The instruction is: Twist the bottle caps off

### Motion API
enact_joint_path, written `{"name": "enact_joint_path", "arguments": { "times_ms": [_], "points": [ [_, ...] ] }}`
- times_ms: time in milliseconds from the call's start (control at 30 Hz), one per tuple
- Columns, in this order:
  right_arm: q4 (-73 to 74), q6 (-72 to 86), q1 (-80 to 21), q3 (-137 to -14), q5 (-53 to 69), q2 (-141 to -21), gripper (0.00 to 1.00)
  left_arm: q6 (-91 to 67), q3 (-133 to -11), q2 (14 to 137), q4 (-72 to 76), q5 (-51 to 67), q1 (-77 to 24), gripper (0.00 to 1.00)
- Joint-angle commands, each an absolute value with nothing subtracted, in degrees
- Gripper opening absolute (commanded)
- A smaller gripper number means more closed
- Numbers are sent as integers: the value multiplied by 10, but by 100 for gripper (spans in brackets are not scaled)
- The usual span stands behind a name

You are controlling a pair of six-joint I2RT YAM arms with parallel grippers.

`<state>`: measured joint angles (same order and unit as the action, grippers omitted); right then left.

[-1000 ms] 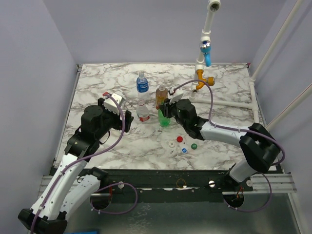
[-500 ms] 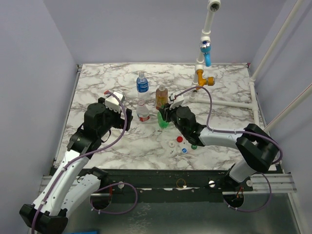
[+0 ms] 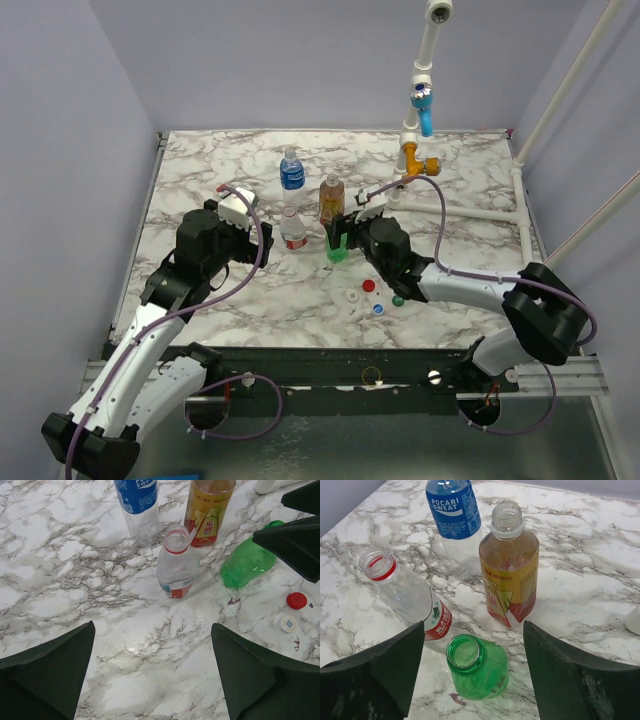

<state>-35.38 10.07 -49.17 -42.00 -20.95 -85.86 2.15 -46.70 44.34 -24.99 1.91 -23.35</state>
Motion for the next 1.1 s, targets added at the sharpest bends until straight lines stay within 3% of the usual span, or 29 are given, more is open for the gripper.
{"name": "enact_joint_path", "arguments": {
  "times_ms": [0,67,333,600,667,800,933,1067],
  "points": [
    [-321,99,-496,-430,-217,-825,86,6,-485,449,-247,12,-232,99],
    [-307,98,-496,-430,-214,-805,99,3,-488,453,-246,7,-232,99],
    [-207,114,-496,-372,-265,-650,100,-33,-484,477,-242,-31,-219,99],
    [-76,168,-479,-294,-442,-456,100,-20,-451,552,-170,68,-49,99],
    [-32,227,-429,-305,-463,-439,100,-18,-449,579,-155,74,-31,99],
    [24,313,-234,-310,-379,-442,100,-19,-450,613,-132,89,-16,99],
    [47,347,16,-356,-179,-608,100,-10,-433,636,-80,86,-7,99],
    [-38,318,36,-361,-231,-700,100,-12,-414,661,-20,95,15,99]
  ]
}}
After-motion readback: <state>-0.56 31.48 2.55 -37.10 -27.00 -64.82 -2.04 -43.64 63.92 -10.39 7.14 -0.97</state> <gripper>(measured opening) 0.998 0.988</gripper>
